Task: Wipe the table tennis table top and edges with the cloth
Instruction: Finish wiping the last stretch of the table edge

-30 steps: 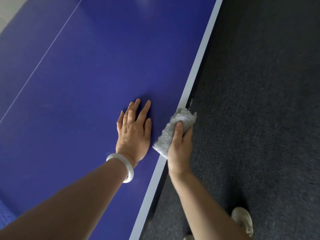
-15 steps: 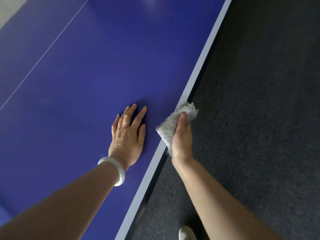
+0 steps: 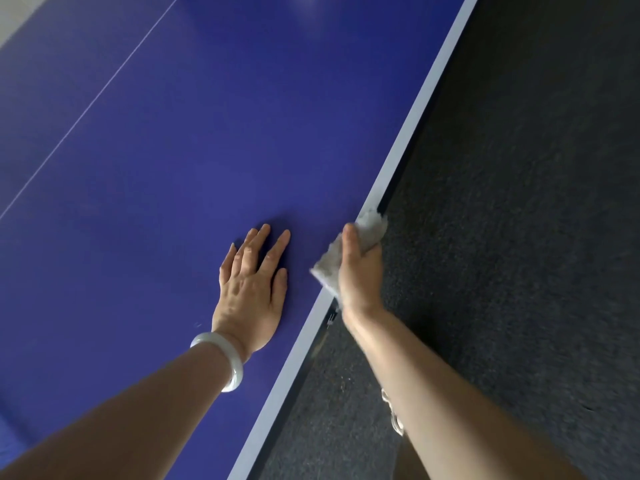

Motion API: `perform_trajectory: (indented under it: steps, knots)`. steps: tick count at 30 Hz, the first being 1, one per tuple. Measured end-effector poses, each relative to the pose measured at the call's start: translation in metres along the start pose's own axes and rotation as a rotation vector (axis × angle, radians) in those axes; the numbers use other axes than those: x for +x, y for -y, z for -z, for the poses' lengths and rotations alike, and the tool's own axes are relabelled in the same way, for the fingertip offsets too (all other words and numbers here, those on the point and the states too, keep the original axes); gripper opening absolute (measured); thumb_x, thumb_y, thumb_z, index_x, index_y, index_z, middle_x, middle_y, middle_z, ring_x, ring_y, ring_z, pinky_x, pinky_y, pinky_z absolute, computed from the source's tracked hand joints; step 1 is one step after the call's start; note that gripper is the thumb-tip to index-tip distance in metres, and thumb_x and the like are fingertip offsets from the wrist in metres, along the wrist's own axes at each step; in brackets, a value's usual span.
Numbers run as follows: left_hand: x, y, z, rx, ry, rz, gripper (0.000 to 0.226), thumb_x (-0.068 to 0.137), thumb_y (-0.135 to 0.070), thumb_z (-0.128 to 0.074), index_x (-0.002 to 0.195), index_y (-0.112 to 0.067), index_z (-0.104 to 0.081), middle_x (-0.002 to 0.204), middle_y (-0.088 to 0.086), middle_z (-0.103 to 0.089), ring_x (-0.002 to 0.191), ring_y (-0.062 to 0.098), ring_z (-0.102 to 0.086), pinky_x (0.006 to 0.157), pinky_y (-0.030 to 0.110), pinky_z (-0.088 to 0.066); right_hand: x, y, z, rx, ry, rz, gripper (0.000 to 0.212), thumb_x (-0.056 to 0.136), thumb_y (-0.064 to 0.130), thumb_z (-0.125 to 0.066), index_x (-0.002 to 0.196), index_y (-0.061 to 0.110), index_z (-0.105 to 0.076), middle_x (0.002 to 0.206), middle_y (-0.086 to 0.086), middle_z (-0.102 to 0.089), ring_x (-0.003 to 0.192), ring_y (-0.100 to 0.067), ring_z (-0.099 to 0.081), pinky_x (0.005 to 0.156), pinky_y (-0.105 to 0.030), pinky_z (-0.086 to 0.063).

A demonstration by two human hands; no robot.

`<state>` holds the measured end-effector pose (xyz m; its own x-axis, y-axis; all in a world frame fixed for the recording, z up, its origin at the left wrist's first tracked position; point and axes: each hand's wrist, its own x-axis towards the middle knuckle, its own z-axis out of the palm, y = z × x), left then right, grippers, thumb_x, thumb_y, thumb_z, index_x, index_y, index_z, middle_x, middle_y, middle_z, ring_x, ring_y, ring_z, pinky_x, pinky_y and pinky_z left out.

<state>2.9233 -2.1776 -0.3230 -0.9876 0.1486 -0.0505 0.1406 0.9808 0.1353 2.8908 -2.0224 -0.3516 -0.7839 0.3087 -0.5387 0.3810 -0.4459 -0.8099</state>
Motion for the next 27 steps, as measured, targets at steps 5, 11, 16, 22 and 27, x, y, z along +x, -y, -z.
perform_trajectory:
  steps: [5,11,16,22,27]
  knots:
    - [0.0,-0.005,0.001,0.026,0.03,0.028,0.057,0.101,-0.036,-0.018,0.156,-0.024,-0.025,0.163,0.006,-0.019,0.152,0.02,-0.008,0.124,0.045,-0.006,-0.044,-0.039,-0.005,-0.102,-0.042,0.046,0.069,0.095,0.036,-0.061,0.153,0.011,-0.032,0.149,-0.011,-0.048,0.133,-0.016,-0.051,0.113,-0.031,-0.038]
    - [0.0,-0.008,0.002,-0.006,0.025,0.033,0.054,0.101,-0.032,-0.023,0.154,-0.023,-0.029,0.161,0.007,-0.024,0.152,0.022,-0.014,0.124,0.045,-0.006,-0.072,-0.043,-0.003,-0.045,0.031,-0.062,0.07,0.087,0.049,-0.06,0.142,0.01,-0.039,0.139,-0.011,-0.054,0.125,-0.017,-0.057,0.11,-0.036,-0.043]
    - [0.003,-0.01,0.005,-0.03,0.036,0.035,0.055,0.098,-0.031,-0.027,0.15,-0.019,-0.04,0.156,0.009,-0.032,0.148,0.026,-0.022,0.121,0.051,-0.015,0.045,0.029,0.002,0.042,-0.027,-0.112,0.042,0.097,0.038,-0.062,0.121,0.005,-0.053,0.103,-0.007,-0.067,0.08,-0.005,-0.067,0.06,-0.011,-0.051]
    - [0.066,-0.027,0.017,-0.144,-0.041,0.006,0.042,0.092,-0.027,-0.043,0.129,-0.016,-0.06,0.135,0.005,-0.049,0.117,0.029,-0.047,0.102,0.045,-0.034,0.052,0.029,0.004,-0.188,-0.032,-0.023,0.048,0.097,0.04,-0.057,0.124,0.001,-0.051,0.113,-0.015,-0.066,0.092,-0.011,-0.067,0.082,-0.019,-0.052]
    - [0.176,-0.079,0.012,-0.157,-0.029,-0.202,0.045,0.101,-0.013,-0.048,0.146,-0.012,-0.046,0.157,0.008,-0.034,0.145,0.027,-0.029,0.117,0.038,-0.02,0.047,0.037,0.0,-0.14,-0.037,-0.002,0.064,0.09,0.045,-0.057,0.134,-0.001,-0.048,0.125,-0.017,-0.061,0.115,-0.026,-0.061,0.103,-0.041,-0.045]
